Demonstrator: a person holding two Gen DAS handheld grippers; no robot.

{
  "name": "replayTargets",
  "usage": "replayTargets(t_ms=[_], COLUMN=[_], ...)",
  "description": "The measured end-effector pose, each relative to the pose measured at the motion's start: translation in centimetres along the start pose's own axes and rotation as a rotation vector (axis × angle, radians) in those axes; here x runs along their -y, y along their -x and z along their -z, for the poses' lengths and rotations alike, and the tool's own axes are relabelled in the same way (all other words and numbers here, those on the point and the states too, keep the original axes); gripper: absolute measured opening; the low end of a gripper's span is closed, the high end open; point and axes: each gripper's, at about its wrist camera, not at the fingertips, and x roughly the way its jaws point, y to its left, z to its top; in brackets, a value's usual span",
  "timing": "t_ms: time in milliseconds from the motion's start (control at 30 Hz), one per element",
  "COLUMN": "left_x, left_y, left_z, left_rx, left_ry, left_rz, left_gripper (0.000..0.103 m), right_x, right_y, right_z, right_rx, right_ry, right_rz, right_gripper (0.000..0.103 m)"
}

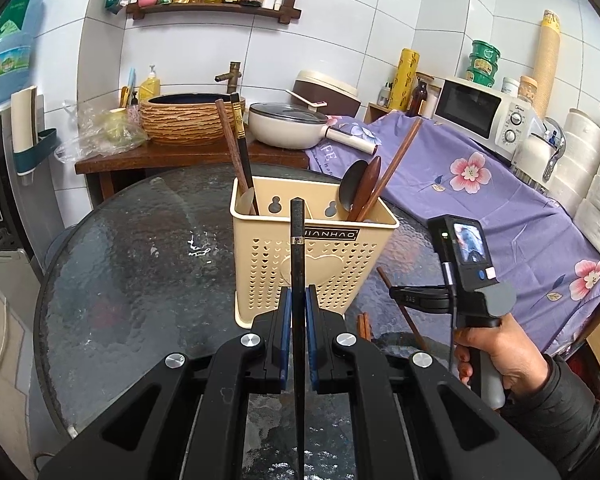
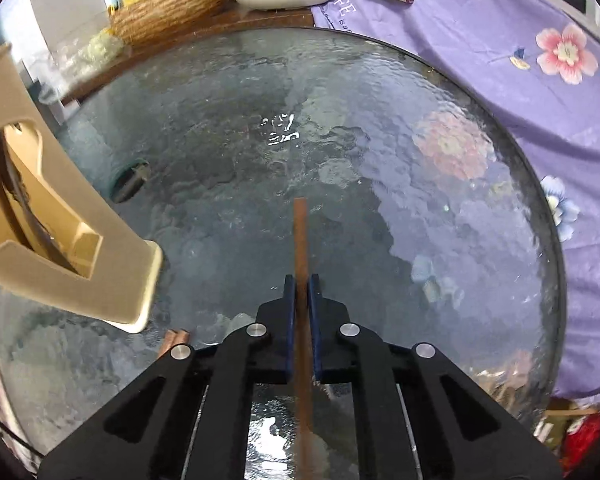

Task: Organize utensils
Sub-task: 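Carry both chopsticks over the holder and lower them inside with both tools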

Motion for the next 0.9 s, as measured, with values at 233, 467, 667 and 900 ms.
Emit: replayTargets(t_ms=[233, 467, 667, 900], left_x=[0.1, 0.2, 0.3, 0.3], left_y=[0.1, 0.7, 1.7, 3.3], left_z=[0.0, -0.2, -0.8, -1.8], left_rx=[0.002, 0.018, 0.039, 0.076], left_ry=[0.005, 0.002, 0.002, 0.0], left_rz=[-0.004, -0.01, -0.013, -0.008], left_gripper=[0.007, 0.007, 0.007, 0.007], right_x=[0.8, 0.2, -1.2, -2.5], right_y=[5.4, 13.1, 18.1, 22.3], right_z=[1.4, 3.6, 4.7, 4.7], right_rx=[0.17, 0.329, 0.417, 0.493], right_ry=[-0.022, 0.037, 0.093, 0.127], right_rz=[-0.12, -0.268, -0.349, -0.39], right_gripper=[0.007, 0.007, 0.007, 0.007])
